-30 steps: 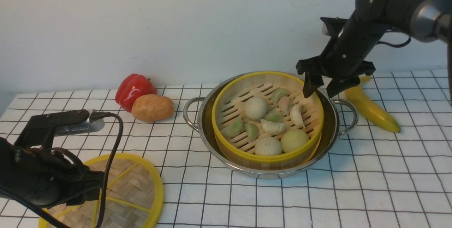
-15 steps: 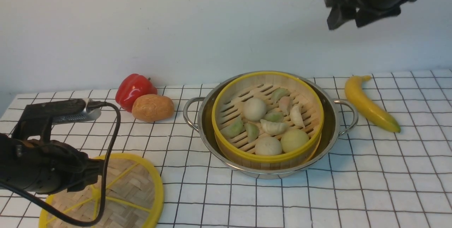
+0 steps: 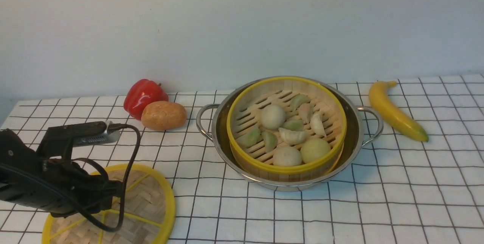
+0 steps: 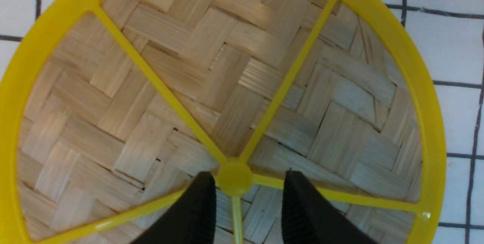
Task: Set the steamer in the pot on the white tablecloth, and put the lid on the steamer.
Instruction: 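Grasp the bamboo steamer lid lying on the table by its centre knob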
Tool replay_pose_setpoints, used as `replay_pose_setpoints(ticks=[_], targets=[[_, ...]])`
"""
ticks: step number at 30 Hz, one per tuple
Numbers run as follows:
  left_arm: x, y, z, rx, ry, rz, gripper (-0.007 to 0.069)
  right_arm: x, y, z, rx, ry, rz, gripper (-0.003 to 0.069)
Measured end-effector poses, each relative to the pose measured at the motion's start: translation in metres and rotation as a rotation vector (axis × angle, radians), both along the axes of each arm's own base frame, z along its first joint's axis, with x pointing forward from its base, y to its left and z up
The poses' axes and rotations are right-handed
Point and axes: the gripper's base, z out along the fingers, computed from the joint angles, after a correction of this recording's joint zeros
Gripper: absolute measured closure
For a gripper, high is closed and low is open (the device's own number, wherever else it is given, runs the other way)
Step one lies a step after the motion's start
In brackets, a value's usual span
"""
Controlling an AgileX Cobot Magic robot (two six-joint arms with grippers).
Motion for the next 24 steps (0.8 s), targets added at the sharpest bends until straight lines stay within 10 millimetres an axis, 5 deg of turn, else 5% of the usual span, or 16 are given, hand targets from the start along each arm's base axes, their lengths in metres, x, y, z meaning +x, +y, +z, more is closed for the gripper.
replay_pose_setpoints(ticks=[5,10,14,18,24], targets=[[0.003,0.001,-0.007,0.010,0.005,0.000,0.0382,-0.070,-0.017,0.019,0.033,-0.151,0.003,0.0330],[0.006,0.002,-0.014,0.017,0.017,-0.001,0.0382,-0.118,-0.029,0.026,0.057,-0.248,0.003,0.0332],[0.008,0.002,-0.017,0.021,0.020,-0.001,0.0390,-0.132,-0.032,0.027,0.064,-0.277,0.002,0.0332],[0.011,0.003,-0.014,0.038,0.023,-0.021,0.0494,-0.134,-0.034,0.027,0.056,-0.283,-0.013,0.0332],[0.027,0.010,0.013,0.125,0.068,-0.094,0.0509,-0.131,-0.038,0.026,0.026,-0.288,-0.063,0.0333]])
